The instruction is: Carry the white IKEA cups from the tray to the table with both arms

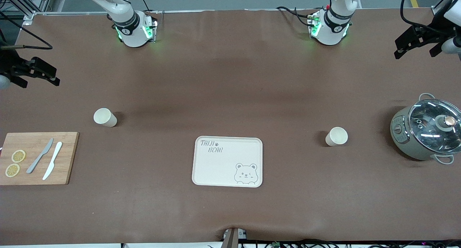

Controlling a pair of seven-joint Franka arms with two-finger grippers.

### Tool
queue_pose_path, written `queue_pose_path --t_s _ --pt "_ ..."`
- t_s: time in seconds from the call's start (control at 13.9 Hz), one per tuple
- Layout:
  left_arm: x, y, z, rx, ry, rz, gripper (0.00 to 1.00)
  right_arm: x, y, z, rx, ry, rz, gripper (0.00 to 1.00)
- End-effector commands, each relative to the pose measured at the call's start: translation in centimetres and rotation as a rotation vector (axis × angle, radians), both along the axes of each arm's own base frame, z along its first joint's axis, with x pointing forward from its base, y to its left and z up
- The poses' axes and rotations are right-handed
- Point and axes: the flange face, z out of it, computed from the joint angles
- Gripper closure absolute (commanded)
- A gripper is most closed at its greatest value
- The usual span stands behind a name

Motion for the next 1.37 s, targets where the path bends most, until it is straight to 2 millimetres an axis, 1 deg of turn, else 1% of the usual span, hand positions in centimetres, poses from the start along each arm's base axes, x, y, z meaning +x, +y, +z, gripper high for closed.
queue_pose_path --t_s 0.0,0.5,0.87,1.01,1.15,1.3 --pt "0.9 0.0 0.4 -0.004 0.003 -0.004 0.00 -0.6 -0.4 0.6 -0.010 -0.008 0.000 0.00" --pt "0.6 0.2 0.4 -0.003 0.019 0.017 0.00 -0.6 -0.6 0.6 -0.010 -0.008 -0.003 0.00" --pt "0.4 -0.1 0.6 0.001 0.016 0.011 0.00 -0.6 -0.6 0.5 -0.010 -0.006 -0.004 0.00" --pt "0.3 0.2 0.9 -0.001 0.010 0.005 0.00 -0.6 -0.6 0.5 -0.010 -0.006 -0.004 0.00" --pt "0.3 0.0 2.1 -0.016 -0.015 0.001 0.00 -0.6 -0.7 0.6 -0.010 -0.009 -0.006 0.00" --pt "0.3 0.0 2.2 -0.016 -0.016 0.002 0.00 -0.6 -0.6 0.5 -0.010 -0.006 -0.004 0.00"
